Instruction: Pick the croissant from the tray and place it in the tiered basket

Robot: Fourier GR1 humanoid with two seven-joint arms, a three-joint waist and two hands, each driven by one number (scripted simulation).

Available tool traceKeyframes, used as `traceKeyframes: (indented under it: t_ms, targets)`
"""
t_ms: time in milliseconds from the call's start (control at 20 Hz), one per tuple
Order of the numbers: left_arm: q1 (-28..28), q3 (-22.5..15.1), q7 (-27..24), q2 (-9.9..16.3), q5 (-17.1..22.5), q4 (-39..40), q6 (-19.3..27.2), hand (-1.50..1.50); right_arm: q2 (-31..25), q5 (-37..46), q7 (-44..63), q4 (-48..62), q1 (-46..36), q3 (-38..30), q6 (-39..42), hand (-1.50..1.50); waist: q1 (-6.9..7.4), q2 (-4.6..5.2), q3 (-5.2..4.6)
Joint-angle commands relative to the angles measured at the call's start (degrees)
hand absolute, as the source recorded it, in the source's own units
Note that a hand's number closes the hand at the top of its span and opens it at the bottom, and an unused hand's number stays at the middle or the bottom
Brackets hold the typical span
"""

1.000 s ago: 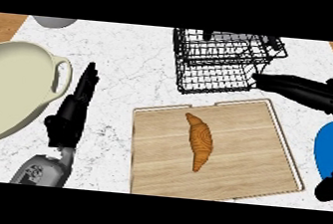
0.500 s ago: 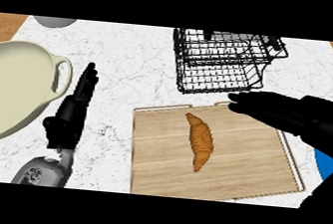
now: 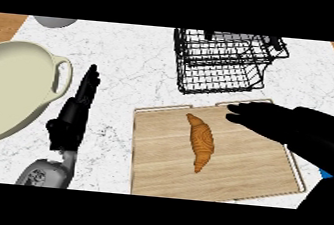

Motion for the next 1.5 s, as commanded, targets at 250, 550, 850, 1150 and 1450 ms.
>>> traceKeyframes:
  t_ms: [250,550,850,1150,1450]
  targets:
    - [-4.23,3.28,1.28,-1.03,-1.07,3.38,-2.43,0.00,3.13,11.96,-2.75,0.21,-0.11,1.95,1.53,-1.50,-0.01,0.03,0.00]
    - [-0.47,3.93,1.75,-0.66,-1.17,-1.39,-3.70,0.00,2.41,19.72,-11.41,-0.80,1.87,4.91,0.06,-1.50,0.07,0.02,0.01]
    - [0.73,2.27,2.25,-3.13,-3.44,-1.88,-2.92,0.00,2.81,31.51,-21.18,4.63,1.05,9.19,-7.84,-1.50,0.17,0.04,0.02]
    - [1.18,3.93,-2.40,-3.81,-3.11,1.62,-3.89,0.00,6.39,36.42,-18.29,9.29,1.55,7.71,-11.27,-1.50,0.15,0.06,-0.01]
    - [-1.44,4.26,1.90,-4.67,-4.85,-0.18,-4.14,0.00,8.24,37.80,-21.66,15.80,-1.91,5.44,-8.22,-1.50,0.21,0.05,0.00]
